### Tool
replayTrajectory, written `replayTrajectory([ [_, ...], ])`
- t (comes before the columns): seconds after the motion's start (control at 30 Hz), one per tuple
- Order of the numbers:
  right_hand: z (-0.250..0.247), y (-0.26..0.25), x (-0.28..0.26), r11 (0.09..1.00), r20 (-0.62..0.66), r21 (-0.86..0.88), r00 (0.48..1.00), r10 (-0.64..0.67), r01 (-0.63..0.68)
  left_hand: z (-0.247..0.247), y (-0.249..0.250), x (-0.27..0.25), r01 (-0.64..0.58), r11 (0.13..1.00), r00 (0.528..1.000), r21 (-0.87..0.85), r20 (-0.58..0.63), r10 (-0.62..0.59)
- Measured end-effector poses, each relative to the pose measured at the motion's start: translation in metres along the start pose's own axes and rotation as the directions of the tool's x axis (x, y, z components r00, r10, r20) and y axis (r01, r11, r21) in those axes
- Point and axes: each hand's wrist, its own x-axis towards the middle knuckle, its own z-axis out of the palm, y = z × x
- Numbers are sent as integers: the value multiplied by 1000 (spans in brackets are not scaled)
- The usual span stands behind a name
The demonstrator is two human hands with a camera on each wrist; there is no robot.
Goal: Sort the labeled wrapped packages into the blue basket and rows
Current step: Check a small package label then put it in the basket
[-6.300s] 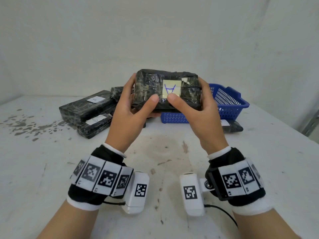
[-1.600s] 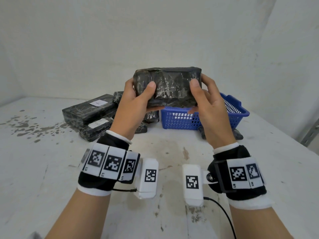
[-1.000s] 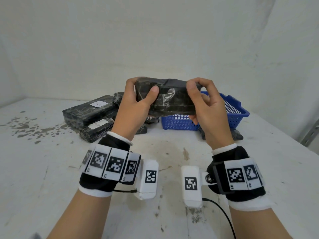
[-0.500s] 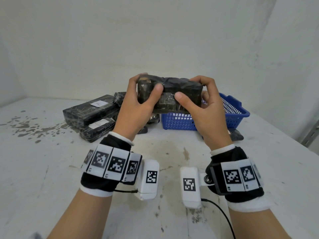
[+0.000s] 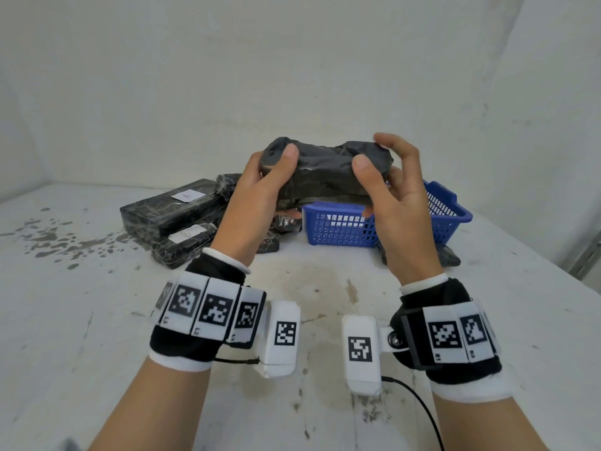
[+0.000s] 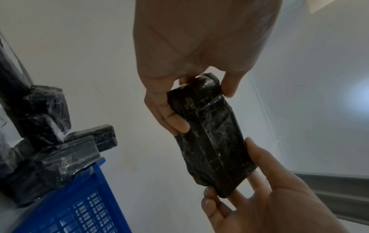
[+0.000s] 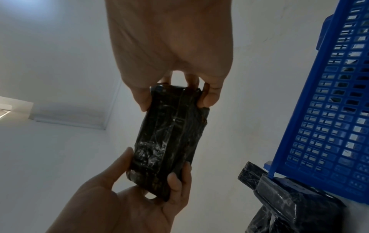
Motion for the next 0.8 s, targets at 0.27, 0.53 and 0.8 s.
replayTrajectory([
  [0.27,1,-2,0,999,-25,-18,999,27,-28,-1,-8,0,-127,986,992,111,-8,129],
  [0.53,1,2,-2,996,-35,-85,999,-34,31,-2,-10,2,-99,990,995,98,12,98],
  [0.8,0,3,-2,992,-11,-122,999,-47,45,-3,-8,0,-139,981,990,135,20,138],
])
